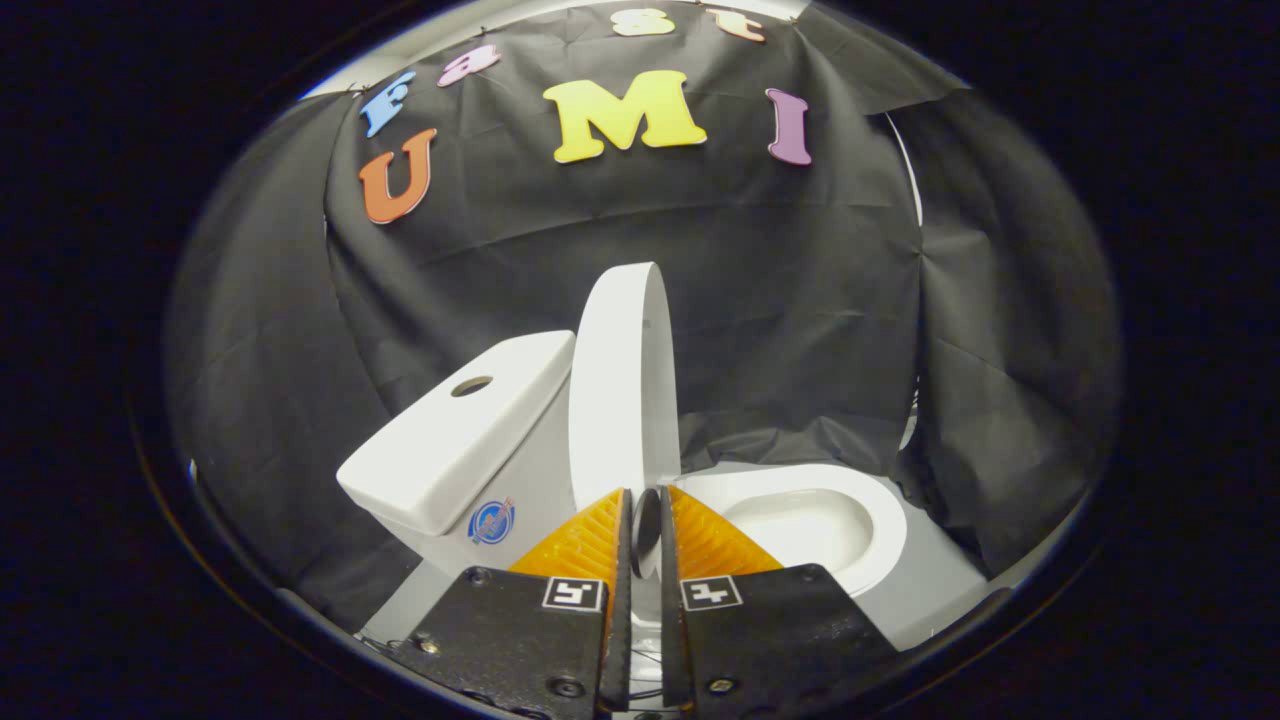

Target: Open the toilet lid.

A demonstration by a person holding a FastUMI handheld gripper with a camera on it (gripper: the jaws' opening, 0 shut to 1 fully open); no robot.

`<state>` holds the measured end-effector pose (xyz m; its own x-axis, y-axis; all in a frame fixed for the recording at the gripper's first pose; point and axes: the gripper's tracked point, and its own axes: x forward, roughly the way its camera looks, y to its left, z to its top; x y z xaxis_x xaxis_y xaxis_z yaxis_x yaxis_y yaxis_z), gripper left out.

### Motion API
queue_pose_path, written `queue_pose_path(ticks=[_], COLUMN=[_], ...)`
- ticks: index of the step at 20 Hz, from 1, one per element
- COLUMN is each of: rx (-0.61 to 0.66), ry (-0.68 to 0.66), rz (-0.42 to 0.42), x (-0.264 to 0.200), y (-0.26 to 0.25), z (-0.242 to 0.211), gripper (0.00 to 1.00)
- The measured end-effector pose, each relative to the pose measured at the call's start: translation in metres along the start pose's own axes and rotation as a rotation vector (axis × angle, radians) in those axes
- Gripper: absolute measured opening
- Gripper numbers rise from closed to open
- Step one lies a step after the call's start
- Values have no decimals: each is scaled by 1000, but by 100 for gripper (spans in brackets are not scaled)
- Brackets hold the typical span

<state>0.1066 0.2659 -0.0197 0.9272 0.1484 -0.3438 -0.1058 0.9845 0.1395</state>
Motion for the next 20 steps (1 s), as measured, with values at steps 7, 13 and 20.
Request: queue_pose_path(ticks=[7, 13, 20], rx=[-53, -170, -184], ry=[28, 31, -110], rz=[36, 59, 91], x=[11, 12, -13], y=[34, 50, 37], z=[-1, -8, 39], gripper=[18, 21, 64])
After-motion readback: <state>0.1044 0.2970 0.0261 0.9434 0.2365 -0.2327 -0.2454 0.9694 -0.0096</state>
